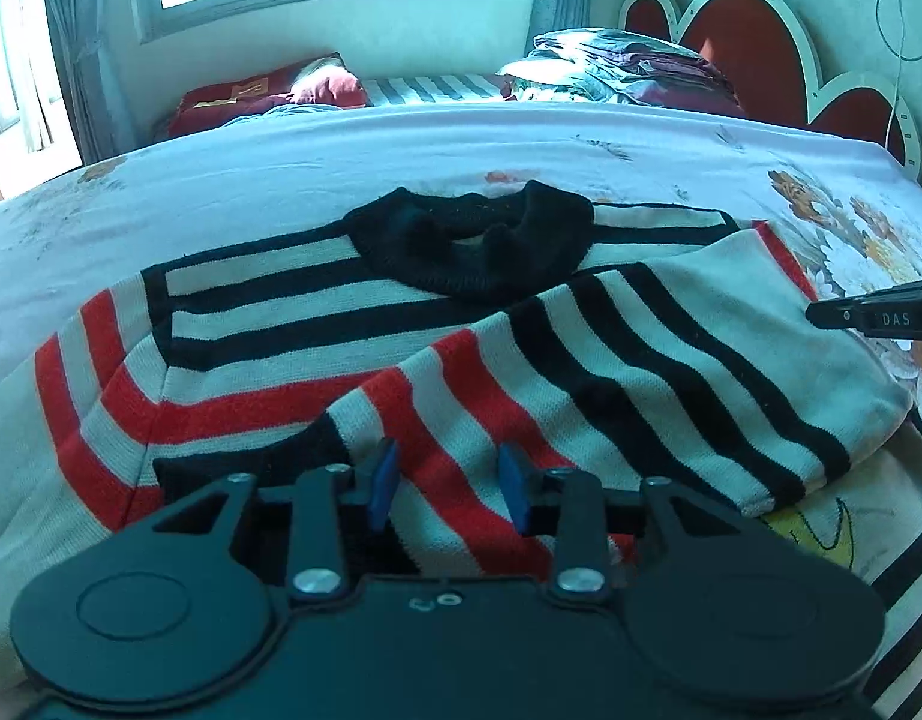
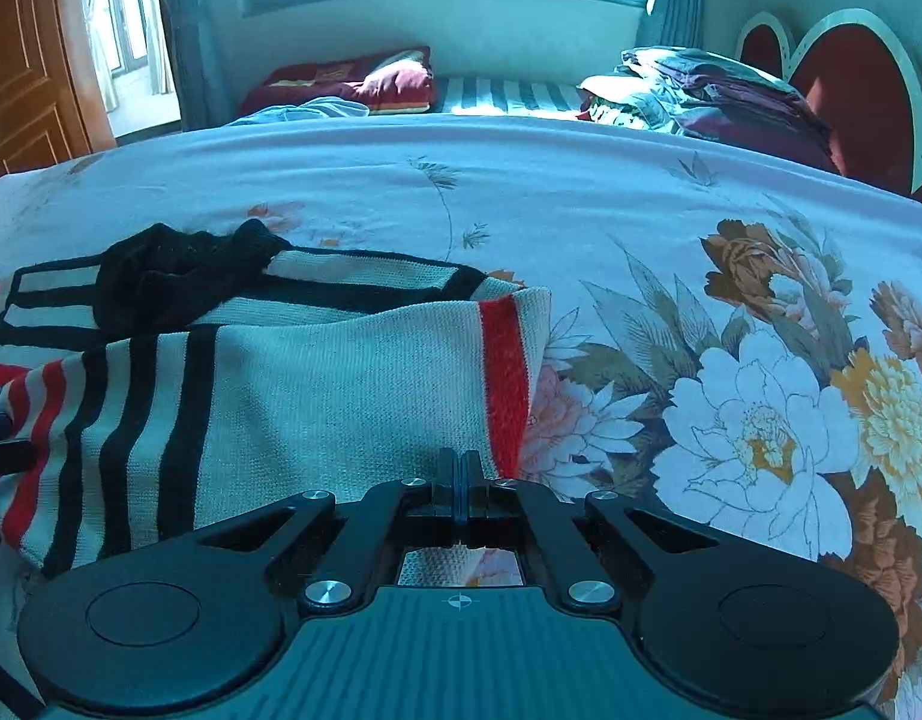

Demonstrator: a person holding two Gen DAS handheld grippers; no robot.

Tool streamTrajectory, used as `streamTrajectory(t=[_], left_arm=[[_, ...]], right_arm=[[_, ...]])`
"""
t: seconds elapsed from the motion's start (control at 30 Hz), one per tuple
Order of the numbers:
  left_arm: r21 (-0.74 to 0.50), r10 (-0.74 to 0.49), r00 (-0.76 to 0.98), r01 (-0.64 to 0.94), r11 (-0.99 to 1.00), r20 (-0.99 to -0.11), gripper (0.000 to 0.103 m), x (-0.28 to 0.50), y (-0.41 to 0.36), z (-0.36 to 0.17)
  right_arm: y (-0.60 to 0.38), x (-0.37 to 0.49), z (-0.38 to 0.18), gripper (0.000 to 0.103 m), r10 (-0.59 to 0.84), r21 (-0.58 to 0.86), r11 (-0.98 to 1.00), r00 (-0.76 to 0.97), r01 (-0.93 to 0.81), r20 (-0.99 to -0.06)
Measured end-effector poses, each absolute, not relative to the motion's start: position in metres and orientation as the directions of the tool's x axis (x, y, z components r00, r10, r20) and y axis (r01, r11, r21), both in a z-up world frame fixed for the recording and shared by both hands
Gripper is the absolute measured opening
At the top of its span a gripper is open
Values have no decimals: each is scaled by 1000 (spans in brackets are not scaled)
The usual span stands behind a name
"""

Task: Fold small clothes
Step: 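Grasp the other sleeve's black cuff with the left tool and lift it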

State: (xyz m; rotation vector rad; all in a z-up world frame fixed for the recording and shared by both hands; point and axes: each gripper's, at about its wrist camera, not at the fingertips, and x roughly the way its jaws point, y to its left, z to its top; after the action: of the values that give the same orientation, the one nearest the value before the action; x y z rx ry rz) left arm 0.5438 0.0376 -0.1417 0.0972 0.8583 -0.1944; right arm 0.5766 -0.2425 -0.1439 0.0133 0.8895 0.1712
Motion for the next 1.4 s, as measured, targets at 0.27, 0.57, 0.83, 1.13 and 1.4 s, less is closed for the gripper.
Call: streamTrajectory(t=[0.27, 0.57, 0.83, 1.13, 1.4], left_arm=[[-10, -144, 646, 207, 978, -750, 32, 526, 44, -129], [-3, -132, 630, 202, 979, -766, 37, 518, 51, -142], [10, -81, 671, 130, 991, -737, 59, 496, 86, -137], [-54, 100, 723, -186, 981, -683, 53, 434, 215, -115], [-520, 155, 736, -595, 614, -659, 44, 363, 368, -135]], right_arm=[[-243, 549, -126, 0, 175, 107, 984, 616, -146, -768], [-230, 517, -144, 0, 166, 99, 985, 604, -142, -780], [-239, 501, -126, 0, 168, 147, 985, 627, -86, -761], [-220, 478, -107, 80, 170, 164, 984, 697, -76, -697], [-190, 493, -106, 69, 176, 183, 981, 684, -62, -708]])
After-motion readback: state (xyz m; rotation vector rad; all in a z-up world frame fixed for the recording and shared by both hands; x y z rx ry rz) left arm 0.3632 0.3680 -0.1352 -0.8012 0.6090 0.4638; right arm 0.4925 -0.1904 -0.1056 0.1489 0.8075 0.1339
